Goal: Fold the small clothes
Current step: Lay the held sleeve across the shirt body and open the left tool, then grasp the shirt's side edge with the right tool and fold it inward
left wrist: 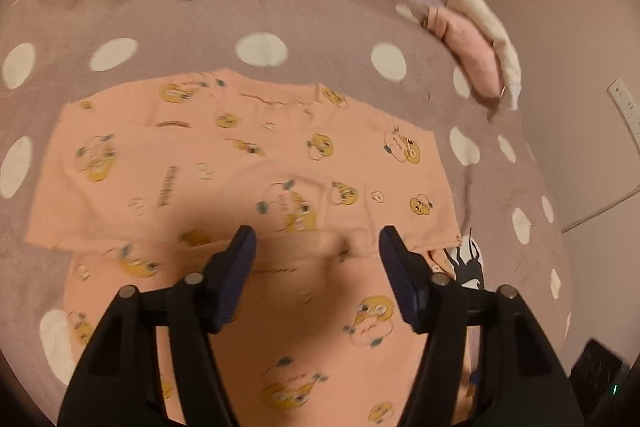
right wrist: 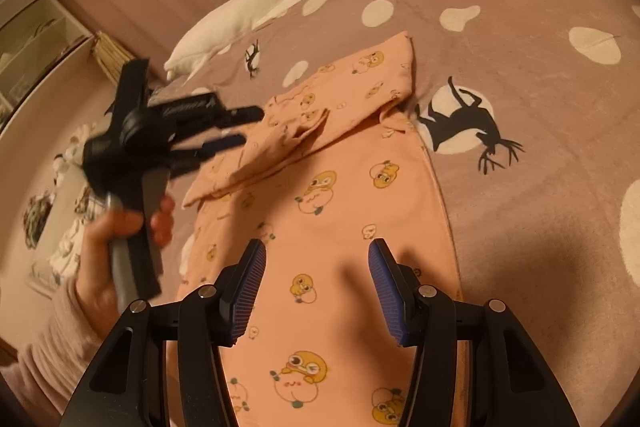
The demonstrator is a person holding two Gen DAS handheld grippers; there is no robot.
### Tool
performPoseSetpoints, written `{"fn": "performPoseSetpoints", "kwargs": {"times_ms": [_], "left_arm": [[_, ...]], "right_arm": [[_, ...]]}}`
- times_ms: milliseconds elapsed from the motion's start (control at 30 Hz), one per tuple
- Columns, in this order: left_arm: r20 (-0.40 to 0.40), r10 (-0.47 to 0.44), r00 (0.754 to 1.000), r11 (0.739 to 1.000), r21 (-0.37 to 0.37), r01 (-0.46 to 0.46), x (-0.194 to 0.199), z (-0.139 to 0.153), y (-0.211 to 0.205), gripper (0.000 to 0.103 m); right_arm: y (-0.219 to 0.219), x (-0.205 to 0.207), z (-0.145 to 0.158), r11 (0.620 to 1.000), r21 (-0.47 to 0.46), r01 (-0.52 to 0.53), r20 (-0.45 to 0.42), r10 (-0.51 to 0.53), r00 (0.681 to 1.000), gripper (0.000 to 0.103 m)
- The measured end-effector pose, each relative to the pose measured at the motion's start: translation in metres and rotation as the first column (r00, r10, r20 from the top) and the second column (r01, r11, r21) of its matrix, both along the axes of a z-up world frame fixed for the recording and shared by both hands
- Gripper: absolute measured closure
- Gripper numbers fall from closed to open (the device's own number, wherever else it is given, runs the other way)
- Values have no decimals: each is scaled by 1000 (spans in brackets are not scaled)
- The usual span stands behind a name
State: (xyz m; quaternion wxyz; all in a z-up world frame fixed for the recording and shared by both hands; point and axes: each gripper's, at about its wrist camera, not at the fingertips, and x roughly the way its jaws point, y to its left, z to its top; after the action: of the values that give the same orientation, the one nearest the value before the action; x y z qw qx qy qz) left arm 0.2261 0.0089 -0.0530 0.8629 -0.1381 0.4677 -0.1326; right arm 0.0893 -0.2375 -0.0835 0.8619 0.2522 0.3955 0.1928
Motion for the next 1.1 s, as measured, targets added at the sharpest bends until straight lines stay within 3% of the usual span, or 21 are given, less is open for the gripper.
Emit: {"fn": "performPoseSetpoints", "kwargs": {"times_ms": [267,400,500,567,633,767,833,867,933,1000,1100], "left_arm": [[3,135,991,991,3,-135,-68,-11,87,32],[-10,212,977,977,-7,-212,-104,-20,126,31],[-17,257,966,966,-2,-257,-128,-25,148,31],[-16,280,960,960,-9,-280,-141,-26,160,31],[-16,298,954,954,-13,-299,-150,-27,168,31],[-22,316,949,948,-24,-316,-159,-29,178,31],[-26,321,947,946,-37,-322,-162,-30,181,31],[-26,324,946,945,-39,-325,-163,-31,182,31],[-28,323,946,945,-48,-324,-165,-32,183,31],[-26,320,947,946,-48,-321,-165,-32,183,31],[-26,316,948,947,-44,-317,-164,-32,182,31]], "right_arm": [[27,48,9,998,-22,-53,-1,53,999,48],[45,103,6,997,13,-72,-62,73,995,48],[56,131,-1,999,-12,-53,-120,51,992,47],[60,145,-8,999,-32,-30,-166,24,986,47],[63,155,-16,1000,10,-24,-217,26,976,47],[70,162,-20,998,63,-20,-229,34,973,47],[74,168,-22,998,65,-8,-244,24,970,61],[76,171,-22,999,50,-5,-252,18,968,81],[80,174,-14,1000,-12,-2,-240,-1,971,95],[82,169,4,997,-70,-15,-168,3,986,97],[73,154,35,997,-74,-5,-57,1,998,97]]}}
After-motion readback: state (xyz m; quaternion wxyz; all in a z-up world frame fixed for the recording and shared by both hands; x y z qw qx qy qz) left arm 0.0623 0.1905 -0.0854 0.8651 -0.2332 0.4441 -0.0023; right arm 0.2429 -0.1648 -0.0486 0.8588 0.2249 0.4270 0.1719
